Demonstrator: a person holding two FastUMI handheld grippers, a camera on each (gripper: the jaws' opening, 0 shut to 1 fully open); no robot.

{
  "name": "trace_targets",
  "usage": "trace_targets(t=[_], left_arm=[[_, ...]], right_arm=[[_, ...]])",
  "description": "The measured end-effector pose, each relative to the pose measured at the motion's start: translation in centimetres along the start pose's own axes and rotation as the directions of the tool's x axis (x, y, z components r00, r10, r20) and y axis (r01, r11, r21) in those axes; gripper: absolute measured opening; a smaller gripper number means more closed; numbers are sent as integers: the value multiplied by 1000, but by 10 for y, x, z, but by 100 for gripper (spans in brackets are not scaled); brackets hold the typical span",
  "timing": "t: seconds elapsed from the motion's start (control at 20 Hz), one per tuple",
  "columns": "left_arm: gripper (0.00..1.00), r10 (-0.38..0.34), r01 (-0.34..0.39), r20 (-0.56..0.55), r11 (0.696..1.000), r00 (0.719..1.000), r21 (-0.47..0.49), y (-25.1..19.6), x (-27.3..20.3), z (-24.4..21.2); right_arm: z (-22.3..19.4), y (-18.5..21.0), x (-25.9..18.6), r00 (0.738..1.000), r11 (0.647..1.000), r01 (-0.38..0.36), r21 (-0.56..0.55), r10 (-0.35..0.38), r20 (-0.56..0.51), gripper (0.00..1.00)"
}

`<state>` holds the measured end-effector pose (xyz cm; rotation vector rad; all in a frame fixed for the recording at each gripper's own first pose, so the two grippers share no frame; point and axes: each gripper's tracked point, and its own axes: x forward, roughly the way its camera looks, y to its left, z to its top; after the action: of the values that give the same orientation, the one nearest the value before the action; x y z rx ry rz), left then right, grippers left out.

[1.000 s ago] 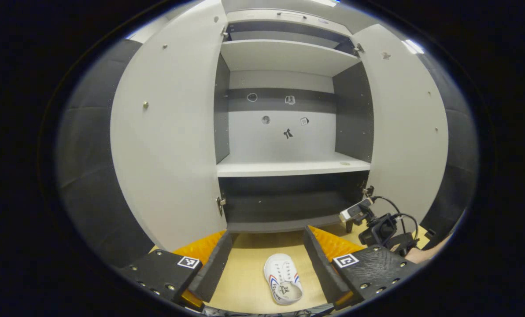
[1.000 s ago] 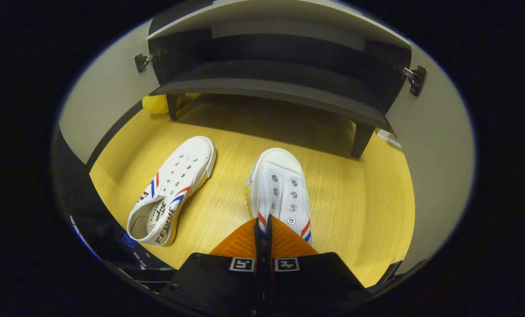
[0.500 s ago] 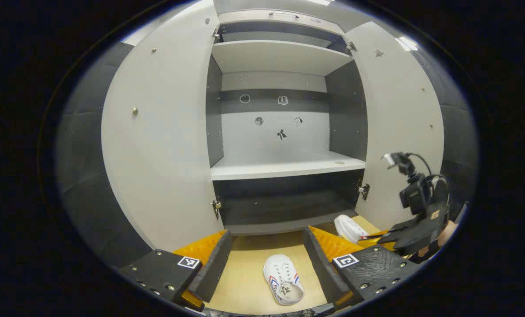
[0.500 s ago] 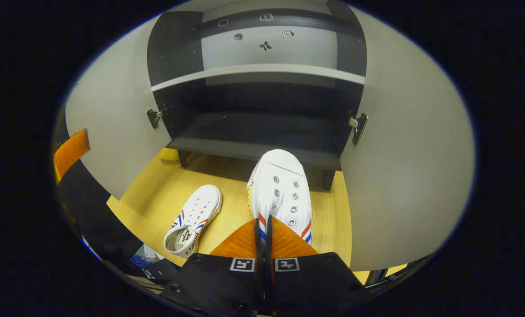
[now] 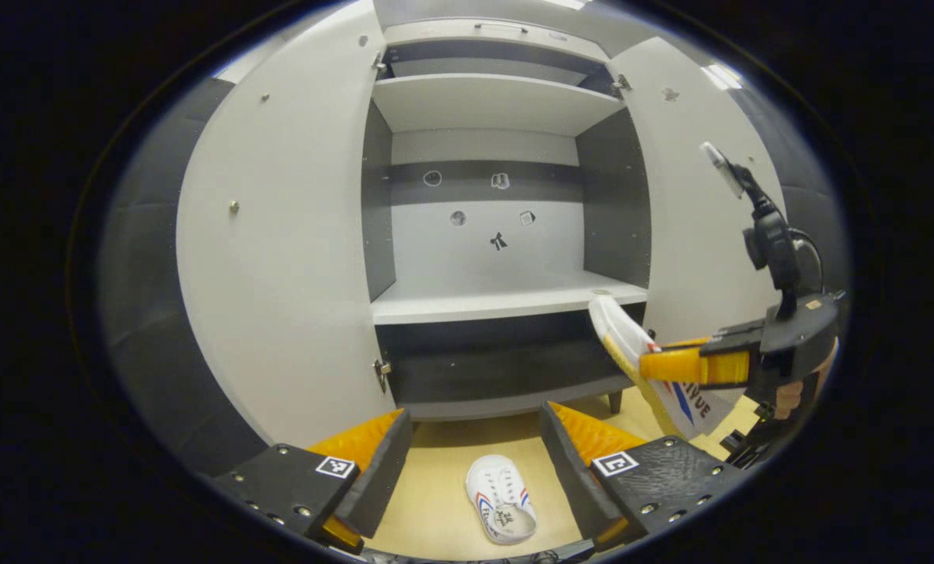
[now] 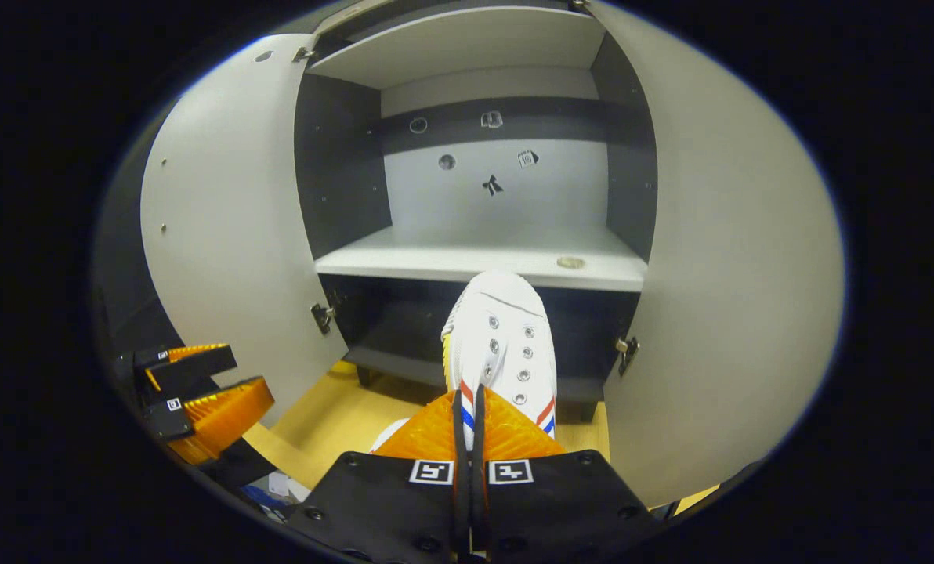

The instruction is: Grab one shoe with the right hand and put it into the shoe cabinet, grab the other shoe with the left hand and put it into the shoe cabinet; then close the right door with the right hand and the left door with the left hand.

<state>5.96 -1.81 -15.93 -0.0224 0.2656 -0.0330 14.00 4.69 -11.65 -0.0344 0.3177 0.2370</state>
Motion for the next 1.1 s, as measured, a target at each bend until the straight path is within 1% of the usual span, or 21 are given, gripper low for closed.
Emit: trace_targets(t=[0.05,0.2,0.3,0.45,0.5,0.55,0.6,0.65,0.7,0.75,0.95,1.1], left_arm=[[93,3,-3,7,1000,1000,-6,0,1,3],[93,10,-10,28,1000,1000,-3,1,4,12],[93,15,-15,32,1000,999,2,2,6,14],[93,32,-32,31,999,999,-1,6,7,17],[93,40,-40,34,999,999,-4,8,7,17],[93,46,-46,38,999,998,-7,10,7,20],[93,55,-54,40,998,998,-8,11,6,21],[93,65,-65,43,998,997,-6,12,5,22],[93,78,-77,45,997,996,-3,16,5,23],[93,89,-89,45,996,995,-4,18,4,23],[93,139,-138,38,990,990,-20,30,2,21],[93,184,-183,36,983,982,-22,39,-3,21]], right_arm=[[15,2,4,1000,1000,-2,-12,3,27,2],[65,5,16,993,1000,-25,7,24,116,2],[95,2,29,985,1000,-23,6,21,169,2],[141,-8,50,972,1000,0,-5,1,235,2],[155,-13,60,968,1000,13,-16,-9,249,0],[165,-21,71,966,999,35,-29,-27,258,2],[177,-29,80,962,998,59,-29,-49,270,2],[189,-34,88,956,997,76,-22,-67,285,0],[199,-41,97,953,996,90,-13,-83,293,2],[207,-47,108,950,995,102,-2,-97,298,2],[212,-69,147,951,987,162,7,-158,265,2],[207,-80,172,959,984,171,46,-177,219,2]])
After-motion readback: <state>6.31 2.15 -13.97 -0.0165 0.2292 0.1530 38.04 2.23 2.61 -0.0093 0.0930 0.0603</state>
